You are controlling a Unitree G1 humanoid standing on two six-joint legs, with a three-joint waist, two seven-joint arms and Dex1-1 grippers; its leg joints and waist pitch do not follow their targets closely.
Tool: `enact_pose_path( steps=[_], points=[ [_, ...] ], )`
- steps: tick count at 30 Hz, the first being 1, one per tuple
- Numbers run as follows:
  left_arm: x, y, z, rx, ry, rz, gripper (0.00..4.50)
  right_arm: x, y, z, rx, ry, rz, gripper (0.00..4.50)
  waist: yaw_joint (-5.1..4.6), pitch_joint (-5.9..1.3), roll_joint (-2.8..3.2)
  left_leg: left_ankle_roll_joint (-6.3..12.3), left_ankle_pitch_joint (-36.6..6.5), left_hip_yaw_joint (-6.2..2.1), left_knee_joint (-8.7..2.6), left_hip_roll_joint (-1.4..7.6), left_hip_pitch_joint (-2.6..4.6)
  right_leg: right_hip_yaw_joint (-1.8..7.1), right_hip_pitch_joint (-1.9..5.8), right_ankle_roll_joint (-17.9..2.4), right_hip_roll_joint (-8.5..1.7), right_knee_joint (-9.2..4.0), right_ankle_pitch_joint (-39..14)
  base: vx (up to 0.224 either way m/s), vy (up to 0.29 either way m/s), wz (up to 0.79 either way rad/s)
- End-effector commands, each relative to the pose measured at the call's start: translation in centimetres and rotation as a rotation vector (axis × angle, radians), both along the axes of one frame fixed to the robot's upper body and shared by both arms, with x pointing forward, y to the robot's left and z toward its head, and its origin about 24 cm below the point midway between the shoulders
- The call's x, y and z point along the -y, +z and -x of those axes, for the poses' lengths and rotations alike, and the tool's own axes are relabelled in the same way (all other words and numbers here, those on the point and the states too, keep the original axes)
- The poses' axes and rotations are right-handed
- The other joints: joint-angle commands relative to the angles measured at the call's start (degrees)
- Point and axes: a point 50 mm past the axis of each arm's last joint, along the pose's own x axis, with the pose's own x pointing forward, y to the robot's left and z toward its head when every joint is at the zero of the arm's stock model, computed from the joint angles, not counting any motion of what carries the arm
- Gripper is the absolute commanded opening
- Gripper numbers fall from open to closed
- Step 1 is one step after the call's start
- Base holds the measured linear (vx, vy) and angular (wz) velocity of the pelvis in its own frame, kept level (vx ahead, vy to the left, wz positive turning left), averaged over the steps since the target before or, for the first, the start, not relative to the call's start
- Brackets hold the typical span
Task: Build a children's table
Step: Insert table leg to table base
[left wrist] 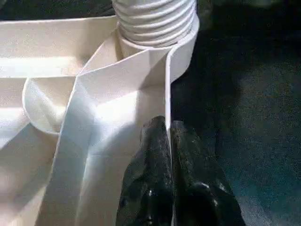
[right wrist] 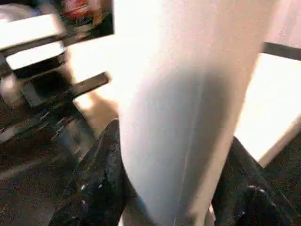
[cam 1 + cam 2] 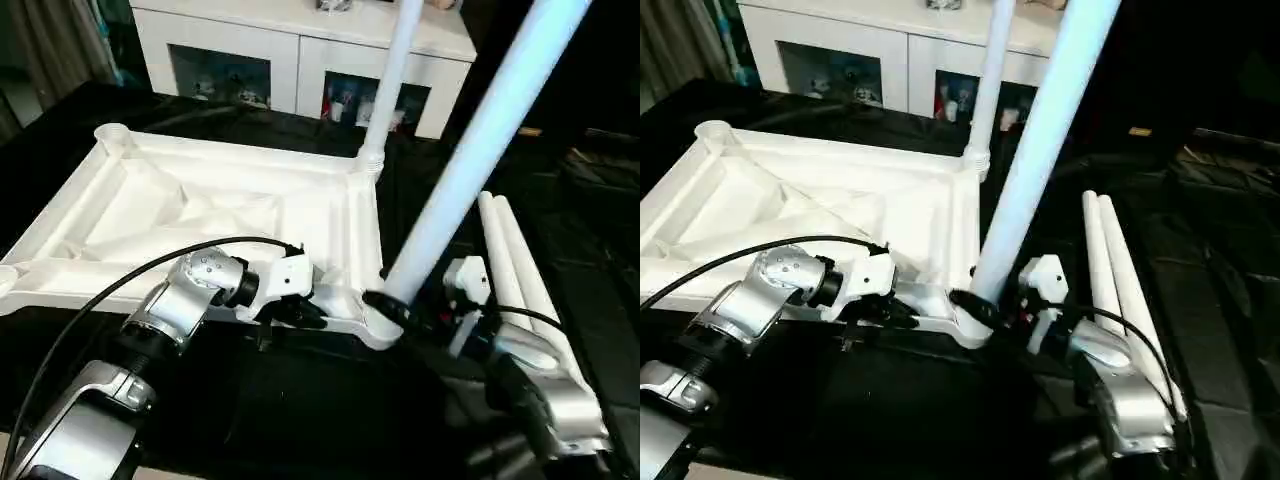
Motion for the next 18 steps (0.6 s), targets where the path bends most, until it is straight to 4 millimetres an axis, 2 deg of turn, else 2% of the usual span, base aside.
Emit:
enact_pose_path(
  steps=[1, 2, 4, 7, 8, 11, 12, 13, 14, 15, 16, 17, 18],
  points=[
    [0.4, -1.1, 0.2, -0.051, 0.059, -0.031, 0.00, 1.3, -4.1, 0.4, -0.212, -0.125, 0.120, 1.86, -0.11, -0.93, 0.84, -1.73, -24.6, -2.75, -4.97, 4.15, 0.72, 3.30, 0.42, -8.3, -5.38, -5.51, -29.9, 0.000, 0.000, 0.00],
    [0.5, -1.1, 0.2, -0.052, 0.064, -0.031, 0.00, 1.3, -4.1, 0.3, -0.213, -0.134, 0.127, 1.86, -0.17, -0.75, 0.78, -1.81, -25.8, -2.80, -4.89, 4.02, 0.92, 3.36, 0.06, -7.8, -5.34, -5.75, -31.4, 0.000, 0.000, 0.00],
    [0.7, -1.2, 0.2, -0.053, 0.093, -0.034, 0.00, 1.0, -4.3, -0.2, -0.216, -0.172, 0.153, 1.86, -0.22, -0.67, 0.80, -1.70, -26.4, -2.99, -5.02, 3.98, 0.80, 3.37, 0.10, -6.8, -5.46, -5.98, -33.1, 0.000, 0.000, 0.00],
    [1.2, -1.4, 0.0, -0.041, 0.162, -0.044, 0.00, 0.3, -4.4, -1.2, -0.217, -0.228, 0.188, 1.86, -0.36, -0.70, 0.93, -1.97, -26.7, -2.94, -5.07, 4.04, 1.03, 3.40, -0.21, -7.0, -5.35, -5.98, -32.1, 0.000, 0.000, 0.00],
    [1.4, -1.4, -0.1, -0.029, 0.193, -0.039, 0.00, 0.1, -4.3, -1.5, -0.200, -0.252, 0.201, 1.86, -0.45, -0.62, 0.77, -1.99, -27.0, -2.90, -5.05, 4.00, 0.99, 3.37, -0.27, -6.9, -5.26, -6.03, -32.2, 0.000, 0.000, 0.00],
    [1.8, -1.5, -0.2, -0.016, 0.234, -0.033, 0.00, -0.2, -3.9, -1.9, -0.192, -0.281, 0.165, 1.86, -0.42, -0.58, 0.92, -1.79, -27.5, -2.98, -5.11, 3.99, 1.13, 3.34, -0.39, -6.4, -5.33, -6.26, -32.6, 0.000, 0.000, 0.00],
    [1.8, -1.5, -0.2, -0.014, 0.240, -0.034, 0.00, -0.3, -3.8, -1.9, -0.186, -0.283, 0.158, 1.86, -0.53, -0.63, 0.93, -1.79, -27.6, -3.03, -5.22, 4.02, 0.99, 3.27, -0.22, -6.3, -5.25, -6.20, -31.7, 0.000, 0.000, 0.00],
    [1.8, -1.5, -0.3, -0.007, 0.244, -0.039, 0.00, -0.3, -3.5, -1.9, -0.174, -0.282, 0.128, 1.86, -0.57, -0.71, 0.67, -1.72, -27.3, -3.02, -5.27, 4.03, 0.88, 3.23, -0.10, -6.3, -5.20, -6.16, -30.9, 0.000, 0.000, 0.00],
    [1.5, -1.5, -0.4, 0.015, 0.250, -0.056, 0.00, -0.2, -2.6, -1.9, -0.138, -0.277, 0.032, 1.86, -0.56, -0.81, 0.84, -1.63, -27.0, -3.00, -5.40, 4.09, 0.77, 3.28, -0.01, -6.6, -5.16, -6.01, -29.0, 0.000, 0.000, 0.00],
    [1.5, -1.5, -0.4, 0.015, 0.250, -0.056, 0.00, -0.2, -2.6, -1.9, -0.138, -0.277, 0.032, 1.86, -0.49, -0.90, 0.83, -1.44, -26.5, -2.94, -5.40, 4.17, 0.72, 3.36, 0.05, -6.7, -5.15, -5.91, -27.5, 0.000, 0.000, 0.00],
    [1.2, -1.5, -0.4, 0.026, 0.254, -0.064, 0.00, -0.1, -2.0, -1.8, -0.122, -0.270, -0.021, 1.86, -0.30, -1.21, 0.98, -1.09, -24.3, -2.65, -5.29, 4.29, 0.76, 3.52, 0.02, -7.9, -5.02, -5.53, -22.7, 0.000, 0.000, 0.00],
    [0.9, -1.4, -0.6, 0.042, 0.260, -0.072, 0.00, 0.3, -1.2, -1.7, -0.092, -0.258, -0.087, 1.86, -0.28, -1.17, 0.87, -0.58, -22.4, -2.36, -5.23, 4.32, 0.49, 3.57, 0.21, -9.1, -4.81, -5.09, -18.4, 0.000, 0.000, 0.00],
    [0.8, -1.2, -0.6, 0.052, 0.260, -0.074, 0.00, 0.4, -0.7, -1.6, -0.074, -0.244, -0.119, 1.86, -0.13, -1.20, 0.93, -0.06, -21.3, -2.13, -5.14, 4.29, 0.40, 3.58, 0.41, -9.8, -4.84, -4.85, -16.6, 0.000, 0.000, 0.00]
  ],
)
